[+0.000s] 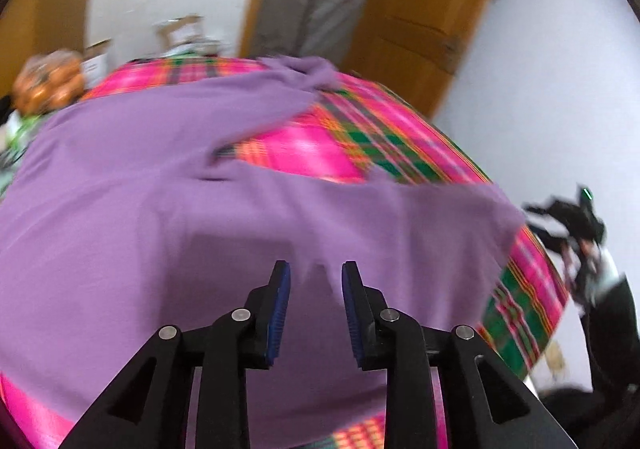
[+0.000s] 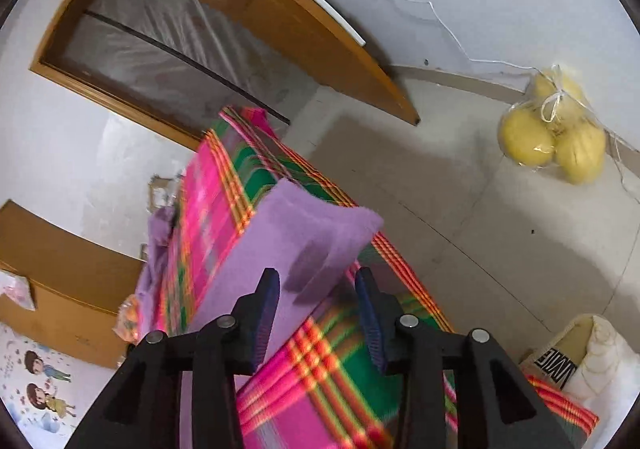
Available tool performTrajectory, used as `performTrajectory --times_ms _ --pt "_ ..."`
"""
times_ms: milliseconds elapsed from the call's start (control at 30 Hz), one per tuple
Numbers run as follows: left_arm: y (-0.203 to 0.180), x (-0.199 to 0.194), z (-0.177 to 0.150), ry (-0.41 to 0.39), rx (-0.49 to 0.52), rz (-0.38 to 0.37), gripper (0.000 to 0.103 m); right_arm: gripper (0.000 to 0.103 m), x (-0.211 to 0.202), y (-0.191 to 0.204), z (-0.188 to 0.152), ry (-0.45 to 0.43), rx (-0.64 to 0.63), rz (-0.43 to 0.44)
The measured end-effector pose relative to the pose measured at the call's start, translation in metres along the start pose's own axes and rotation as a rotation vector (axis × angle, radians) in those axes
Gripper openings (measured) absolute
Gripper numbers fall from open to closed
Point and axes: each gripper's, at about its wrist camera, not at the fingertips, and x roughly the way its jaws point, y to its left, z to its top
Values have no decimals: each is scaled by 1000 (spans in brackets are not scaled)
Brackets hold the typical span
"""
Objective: Fold clothes
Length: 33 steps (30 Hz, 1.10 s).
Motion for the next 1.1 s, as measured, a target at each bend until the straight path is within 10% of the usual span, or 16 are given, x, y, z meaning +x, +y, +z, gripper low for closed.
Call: performTrajectory --times_ms 167,800,900,1033,1100 --pt "-30 14 -3 43 82 -70 27 4 -2 9 4 -24 -49 11" --pt "-66 35 -17 136 212 -177 28 3 -58 -35 -7 -110 21 12" --pt "-67 38 -19 143 214 -182 28 6 -55 -51 -14 -115 89 82" --pt "-67 39 -19 138 203 -179 28 45 -45 -70 -22 -81 197 156" --pt "-65 38 -18 133 192 -176 28 46 -38 -76 -24 -60 234 191"
